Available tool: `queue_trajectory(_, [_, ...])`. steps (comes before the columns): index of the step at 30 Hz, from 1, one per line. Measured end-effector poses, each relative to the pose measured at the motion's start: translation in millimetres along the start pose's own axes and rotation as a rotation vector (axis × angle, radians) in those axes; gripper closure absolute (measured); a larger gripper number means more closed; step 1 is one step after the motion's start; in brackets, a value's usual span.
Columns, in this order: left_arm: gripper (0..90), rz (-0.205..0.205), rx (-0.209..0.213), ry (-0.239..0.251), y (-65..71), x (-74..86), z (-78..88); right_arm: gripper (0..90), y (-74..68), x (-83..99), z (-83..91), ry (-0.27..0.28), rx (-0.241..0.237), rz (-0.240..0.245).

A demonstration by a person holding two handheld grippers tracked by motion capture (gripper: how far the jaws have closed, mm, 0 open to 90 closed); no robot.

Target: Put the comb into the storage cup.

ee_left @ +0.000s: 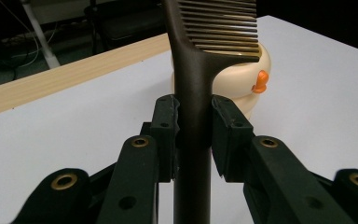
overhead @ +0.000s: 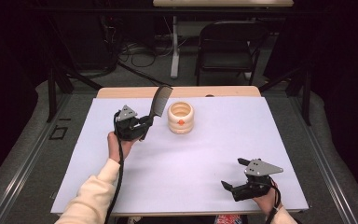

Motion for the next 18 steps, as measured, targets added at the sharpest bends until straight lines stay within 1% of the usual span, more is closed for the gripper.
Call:
queue_trajectory(15, [72.5, -0.019, 0.008, 0.009, 4.2, -9.8, -10.0, 0.0, 0.3, 0.0, 0.3, 0.001, 0.000, 0.001])
queue_trajectory(18, [72.5, -0.019, 0.011, 0.019, 5.7, -11.6, -12.5, 0.0, 0.3, 0.0, 0.4, 0.002, 0.000, 0.000])
Point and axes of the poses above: each handheld gripper's, and its own axes: z roughly backward along the jaws, x roughly out of its underside, y roughly to its right, the point moved 3 cm from there along -z, roughly forward along the jaws, and after that the axes turned 7 degrees about y, right-handed, at the moved point
